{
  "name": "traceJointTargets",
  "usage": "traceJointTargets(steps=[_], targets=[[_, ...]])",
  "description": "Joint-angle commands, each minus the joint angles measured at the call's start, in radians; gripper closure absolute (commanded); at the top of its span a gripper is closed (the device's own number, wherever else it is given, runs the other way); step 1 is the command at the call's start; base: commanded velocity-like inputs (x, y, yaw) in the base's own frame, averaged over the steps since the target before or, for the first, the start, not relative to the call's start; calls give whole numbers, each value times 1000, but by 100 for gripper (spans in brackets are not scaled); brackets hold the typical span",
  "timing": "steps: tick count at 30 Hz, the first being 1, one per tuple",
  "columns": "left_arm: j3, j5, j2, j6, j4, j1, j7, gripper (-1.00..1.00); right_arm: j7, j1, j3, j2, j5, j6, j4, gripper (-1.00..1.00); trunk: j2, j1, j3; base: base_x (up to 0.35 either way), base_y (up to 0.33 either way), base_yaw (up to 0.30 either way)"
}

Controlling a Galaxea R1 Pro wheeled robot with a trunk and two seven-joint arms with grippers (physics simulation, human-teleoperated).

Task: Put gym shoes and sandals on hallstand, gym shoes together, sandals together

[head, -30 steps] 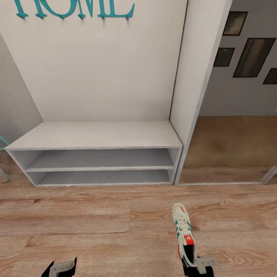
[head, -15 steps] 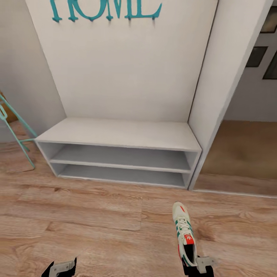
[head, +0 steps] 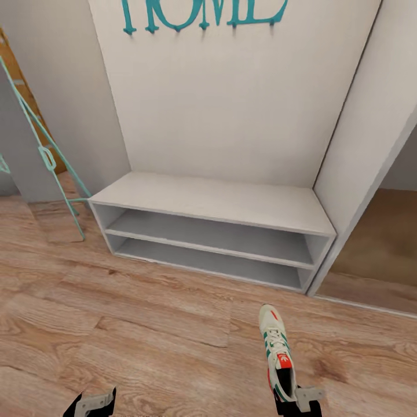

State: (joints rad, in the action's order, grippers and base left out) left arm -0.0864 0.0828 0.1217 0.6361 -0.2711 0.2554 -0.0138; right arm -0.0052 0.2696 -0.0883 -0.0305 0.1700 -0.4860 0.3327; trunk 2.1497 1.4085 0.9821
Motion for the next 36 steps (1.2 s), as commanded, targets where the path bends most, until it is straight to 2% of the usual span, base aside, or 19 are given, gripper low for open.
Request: traceJointTargets(steps=[1, 16, 36], targets=[[1, 7, 0, 2, 1, 1, -1, -100, -1, 0, -7, 1, 10, -3, 0, 100, 0, 0, 1, 0, 0, 281], [3, 9, -1, 6, 1, 1, -2, -100, -1, 0, -7, 1, 11, -3, 0, 100, 0, 0, 11, 17, 3, 281], [1, 11, 0, 7, 3, 1, -2, -100, -1, 0, -7, 1, 11, -3, 0, 100, 0, 0, 24, 256, 175, 280]])
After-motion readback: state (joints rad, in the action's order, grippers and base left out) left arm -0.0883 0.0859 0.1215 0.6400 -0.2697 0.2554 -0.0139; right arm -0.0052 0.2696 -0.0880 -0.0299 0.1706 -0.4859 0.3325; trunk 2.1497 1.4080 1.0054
